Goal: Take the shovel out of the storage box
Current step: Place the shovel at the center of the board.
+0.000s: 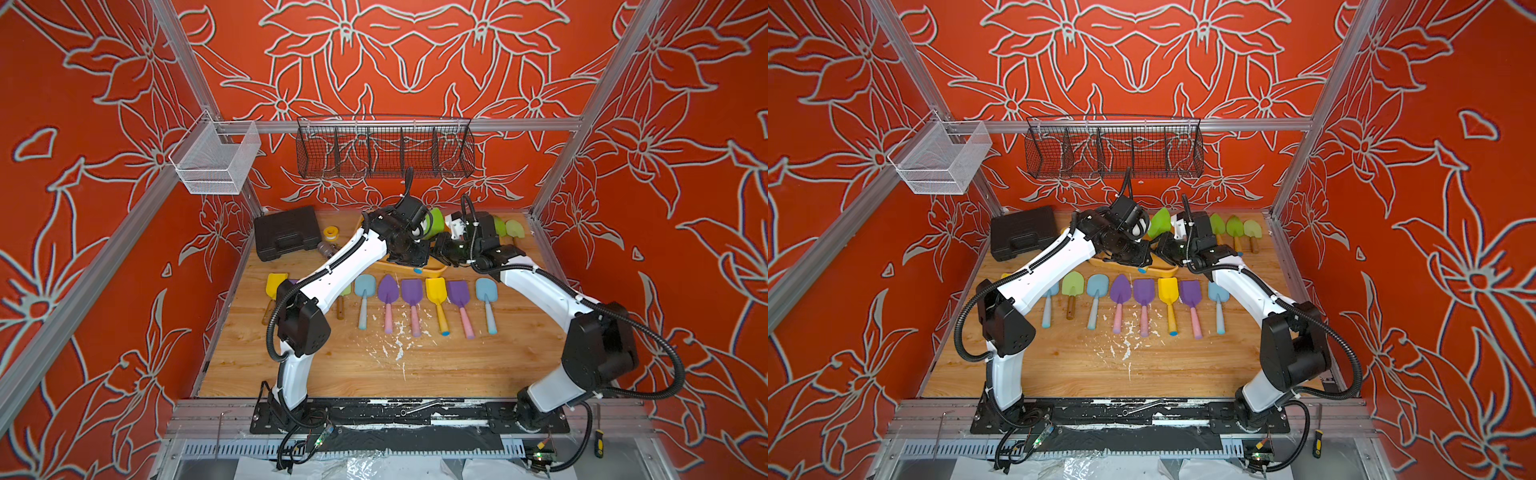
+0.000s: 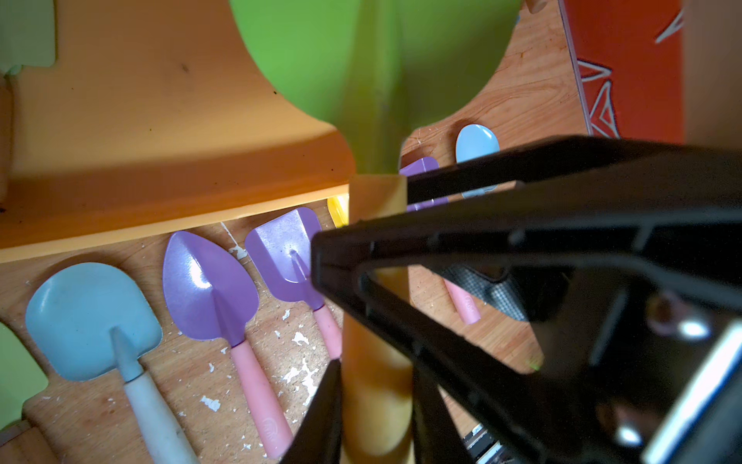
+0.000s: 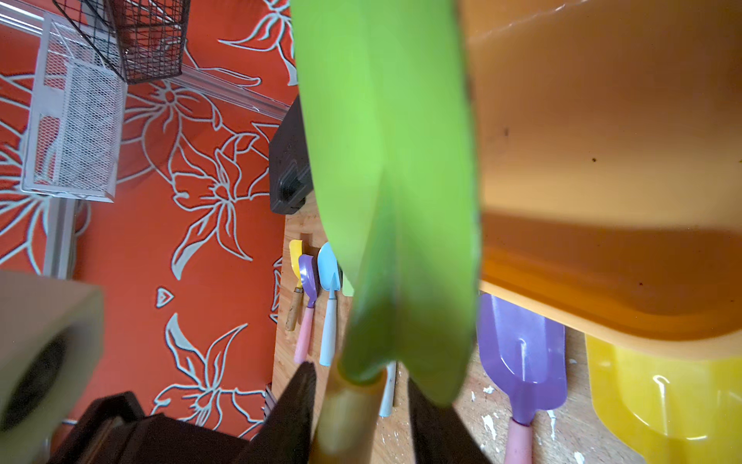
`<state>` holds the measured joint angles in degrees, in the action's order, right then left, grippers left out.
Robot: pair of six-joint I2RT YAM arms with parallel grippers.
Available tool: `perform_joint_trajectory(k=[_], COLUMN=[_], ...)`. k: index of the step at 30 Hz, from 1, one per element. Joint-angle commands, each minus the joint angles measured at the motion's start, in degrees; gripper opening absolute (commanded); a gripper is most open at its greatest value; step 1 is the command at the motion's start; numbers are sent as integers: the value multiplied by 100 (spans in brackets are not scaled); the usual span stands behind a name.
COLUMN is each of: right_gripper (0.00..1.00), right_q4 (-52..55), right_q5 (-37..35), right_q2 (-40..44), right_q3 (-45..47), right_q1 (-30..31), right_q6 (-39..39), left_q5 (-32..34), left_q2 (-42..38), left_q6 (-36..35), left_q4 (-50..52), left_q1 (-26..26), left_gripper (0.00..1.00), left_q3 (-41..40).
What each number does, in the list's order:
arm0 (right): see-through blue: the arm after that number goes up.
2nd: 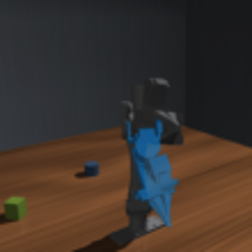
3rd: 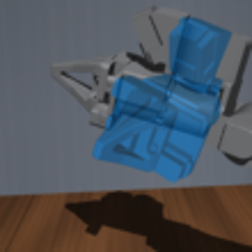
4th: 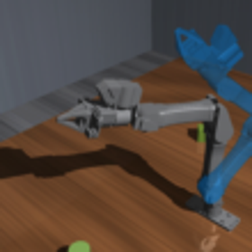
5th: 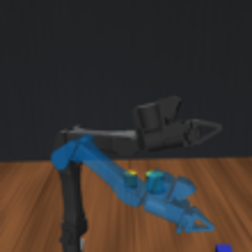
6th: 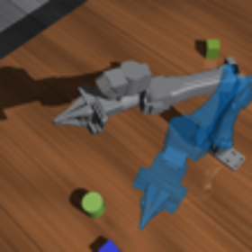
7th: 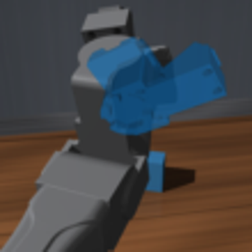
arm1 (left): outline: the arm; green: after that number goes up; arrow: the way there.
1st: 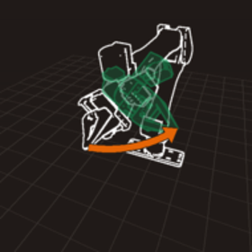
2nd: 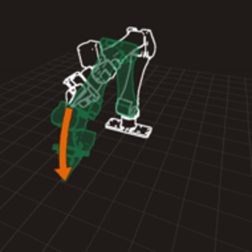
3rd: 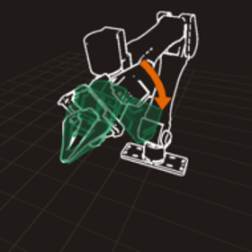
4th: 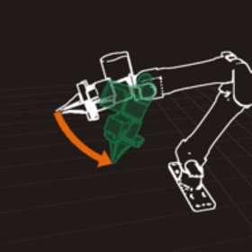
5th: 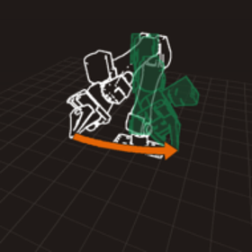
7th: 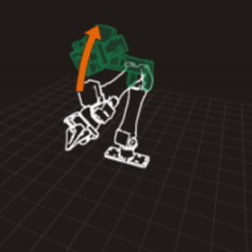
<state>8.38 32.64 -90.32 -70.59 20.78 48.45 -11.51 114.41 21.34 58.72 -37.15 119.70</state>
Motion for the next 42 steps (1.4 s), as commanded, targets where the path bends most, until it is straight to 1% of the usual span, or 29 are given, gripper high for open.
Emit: perform_joint_trajectory(k=[1,5,8,9,13,14,16,19,21,23,24,28,31,33,36,40,42], right_gripper=[29,17,12,10,6,5,2,0,0,0,0,0,0,0,0,0,0], right_q4=[216,607,834,863,1114,1178,1353,1783,2013,2378,2543,3470,4188,4539,4896,5110,5207], right_q5=[14,15,27,24,-9,21,128,314,561,656,731,1033,982,710,399,210,-29], right_q2=[-28,-43,-38,-9,66,72,74,93,127,209,255,416,493,524,499,390,338], right_q3=[-174,-322,-397,-397,-455,-472,-530,-656,-656,-617,-569,-504,-567,-581,-531,-326,-269], right_q1=[46,49,49,43,16,-1,-67,-228,-475,-776,-971,-1716,-2020,-2138,-2417,-2903,-3086], right_q6=[42,-68,-178,-231,-534,-620,-872,-1355,-1721,-2213,-2486,-3648,-4569,-4953,-5354,-5582,-5635], left_q5=[90,130,180,183,134,111,35,81,209,376,459,826,926,921,800,617,547], left_q2=[-7,9,39,37,-179,-256,-488,-912,-1303,-1713,-1937,-2507,-2728,-2837,-3007,-3159,-3203], left_q6=[96,112,183,199,205,204,160,105,29,-60,-144,-492,-644,-687,-745,-799,-764], left_q4=[-24,-56,-8,-2,-237,-305,-491,-761,-1038,-1361,-1490,-1689,-1620,-1566,-1637,-1855,-1979], left_q1=[-21,-37,-58,-69,-65,-65,-64,-60,-60,-56,-56,-5,100,183,282,304,313], left_gripper=[0,0,0,5,39,45,55,67,76,86,98,97,97,97,97,97,97], left_q3=[194,176,239,244,-55,-137,-328,-559,-787,-1058,-1158,-1332,-1296,-1292,-1446,-1839,-2064])
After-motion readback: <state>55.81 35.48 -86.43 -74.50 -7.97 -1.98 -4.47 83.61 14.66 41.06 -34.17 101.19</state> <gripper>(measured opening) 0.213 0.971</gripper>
